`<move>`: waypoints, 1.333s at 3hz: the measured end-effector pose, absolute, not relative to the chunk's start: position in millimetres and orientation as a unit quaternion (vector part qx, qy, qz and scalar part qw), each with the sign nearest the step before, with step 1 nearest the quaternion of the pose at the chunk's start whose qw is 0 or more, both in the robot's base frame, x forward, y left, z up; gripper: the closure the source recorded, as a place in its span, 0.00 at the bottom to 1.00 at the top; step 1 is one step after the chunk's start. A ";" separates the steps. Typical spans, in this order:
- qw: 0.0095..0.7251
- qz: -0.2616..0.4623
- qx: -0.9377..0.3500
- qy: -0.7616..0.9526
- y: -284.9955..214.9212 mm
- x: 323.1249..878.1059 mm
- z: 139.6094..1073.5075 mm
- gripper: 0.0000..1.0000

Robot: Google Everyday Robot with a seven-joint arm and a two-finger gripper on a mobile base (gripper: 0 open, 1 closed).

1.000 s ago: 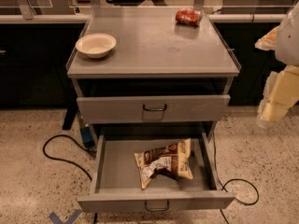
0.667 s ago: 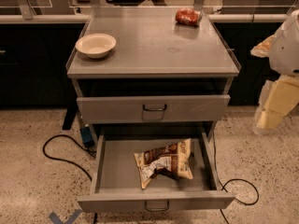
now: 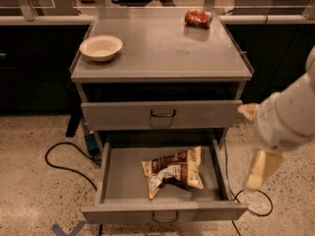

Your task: Pick brown chip bag from middle drawer and place on counter

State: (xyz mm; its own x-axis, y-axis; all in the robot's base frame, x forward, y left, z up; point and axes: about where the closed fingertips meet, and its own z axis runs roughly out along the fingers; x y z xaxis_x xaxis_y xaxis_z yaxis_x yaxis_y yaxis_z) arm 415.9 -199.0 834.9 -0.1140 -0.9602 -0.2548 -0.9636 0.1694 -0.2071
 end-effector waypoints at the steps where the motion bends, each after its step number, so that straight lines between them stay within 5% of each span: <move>1: 0.140 0.057 -0.650 0.744 -181.7 410.4 711.1 0.00; 2: 0.114 0.105 -0.648 0.746 -161.5 403.9 596.3 0.00; 4: 0.116 0.124 -0.643 0.747 -155.3 402.7 561.2 0.00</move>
Offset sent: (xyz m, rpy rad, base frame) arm -0.0129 0.0630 -0.3824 0.1409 0.3223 0.0403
